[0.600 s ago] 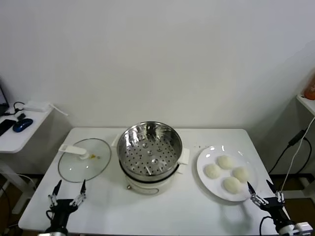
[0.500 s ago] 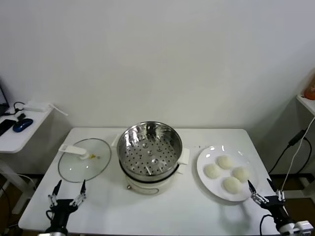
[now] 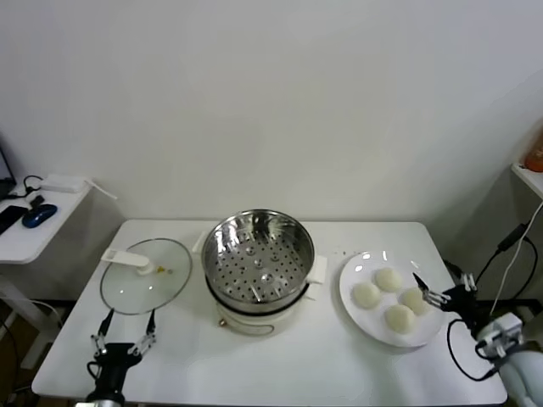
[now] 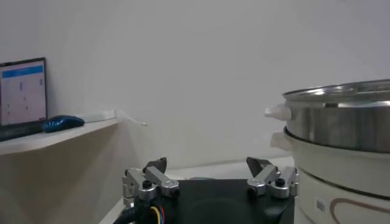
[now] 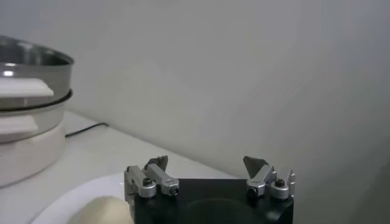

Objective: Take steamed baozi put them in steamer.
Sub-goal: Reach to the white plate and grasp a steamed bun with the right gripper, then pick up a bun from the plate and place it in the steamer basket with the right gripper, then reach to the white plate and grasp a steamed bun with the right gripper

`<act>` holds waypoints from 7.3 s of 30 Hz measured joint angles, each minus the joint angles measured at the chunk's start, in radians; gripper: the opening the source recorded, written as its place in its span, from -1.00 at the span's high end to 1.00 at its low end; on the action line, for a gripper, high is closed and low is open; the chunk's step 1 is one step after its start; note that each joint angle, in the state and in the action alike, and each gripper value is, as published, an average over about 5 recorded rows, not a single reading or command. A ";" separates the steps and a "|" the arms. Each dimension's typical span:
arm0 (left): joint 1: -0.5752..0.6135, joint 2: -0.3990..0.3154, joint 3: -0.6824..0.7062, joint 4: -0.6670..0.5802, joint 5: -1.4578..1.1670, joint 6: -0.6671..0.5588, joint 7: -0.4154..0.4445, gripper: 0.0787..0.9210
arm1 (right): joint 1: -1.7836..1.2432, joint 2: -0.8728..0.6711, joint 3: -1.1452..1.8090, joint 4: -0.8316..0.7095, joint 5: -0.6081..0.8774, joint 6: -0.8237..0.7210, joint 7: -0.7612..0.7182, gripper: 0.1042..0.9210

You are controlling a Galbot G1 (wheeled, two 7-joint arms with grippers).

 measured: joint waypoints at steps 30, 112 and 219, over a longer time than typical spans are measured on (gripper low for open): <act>-0.047 0.041 -0.007 0.015 -0.039 0.025 -0.005 -0.77 | 1.342 -0.067 -1.410 -0.566 -0.246 0.033 -0.757 -0.76; -0.043 0.038 -0.033 0.009 -0.065 0.053 -0.016 -0.77 | 1.450 0.092 -1.502 -0.644 -0.405 0.136 -0.737 -0.49; -0.010 0.017 -0.055 -0.055 -0.088 0.110 -0.025 -0.77 | 1.884 0.334 -1.851 -0.390 -0.244 0.255 -0.744 -0.76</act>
